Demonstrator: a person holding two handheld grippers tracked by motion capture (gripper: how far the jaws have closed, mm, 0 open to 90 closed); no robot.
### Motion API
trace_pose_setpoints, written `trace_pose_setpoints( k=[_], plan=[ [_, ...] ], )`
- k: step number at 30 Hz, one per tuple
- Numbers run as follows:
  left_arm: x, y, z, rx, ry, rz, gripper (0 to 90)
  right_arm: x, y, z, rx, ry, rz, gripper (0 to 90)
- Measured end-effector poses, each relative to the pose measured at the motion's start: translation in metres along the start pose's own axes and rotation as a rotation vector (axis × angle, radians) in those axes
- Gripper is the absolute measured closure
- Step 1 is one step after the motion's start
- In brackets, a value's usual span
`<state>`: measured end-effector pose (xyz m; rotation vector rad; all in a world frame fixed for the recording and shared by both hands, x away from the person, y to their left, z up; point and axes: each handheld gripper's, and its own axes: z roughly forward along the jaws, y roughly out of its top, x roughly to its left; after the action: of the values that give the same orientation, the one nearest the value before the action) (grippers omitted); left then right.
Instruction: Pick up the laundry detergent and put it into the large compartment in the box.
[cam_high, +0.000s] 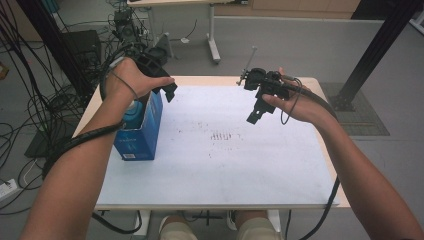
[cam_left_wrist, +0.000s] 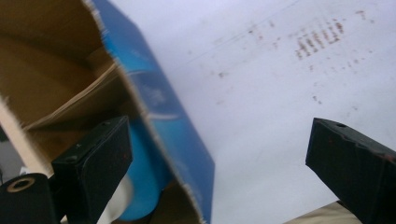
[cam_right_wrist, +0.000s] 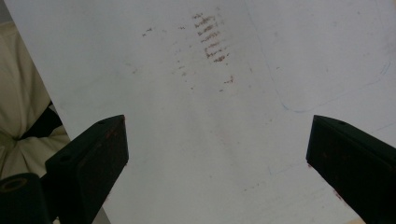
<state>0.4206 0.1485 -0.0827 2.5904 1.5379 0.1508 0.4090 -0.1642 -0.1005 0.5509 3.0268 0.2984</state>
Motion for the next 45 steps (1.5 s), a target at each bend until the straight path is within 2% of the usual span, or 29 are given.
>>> trace_pose_setpoints(
  k=[8,14,28,45],
  plan=[
    [-0.025,0.011,0.005,-0.009,-0.019,0.07,7.7,-0.005,-0.007,0.002,-0.007,0.003,0.023,5.5],
    [-0.034,0.014,0.008,-0.018,-0.036,0.1,7.6,-0.007,-0.009,0.003,-0.01,0.005,0.024,5.5],
    [-0.034,0.013,0.013,-0.021,-0.062,0.112,7.3,-0.009,-0.009,0.007,-0.012,0.01,0.024,5.4],
    [-0.035,0.014,0.016,-0.022,-0.072,0.127,7.4,-0.01,-0.006,0.01,-0.006,0.013,0.021,5.4]
  ],
)
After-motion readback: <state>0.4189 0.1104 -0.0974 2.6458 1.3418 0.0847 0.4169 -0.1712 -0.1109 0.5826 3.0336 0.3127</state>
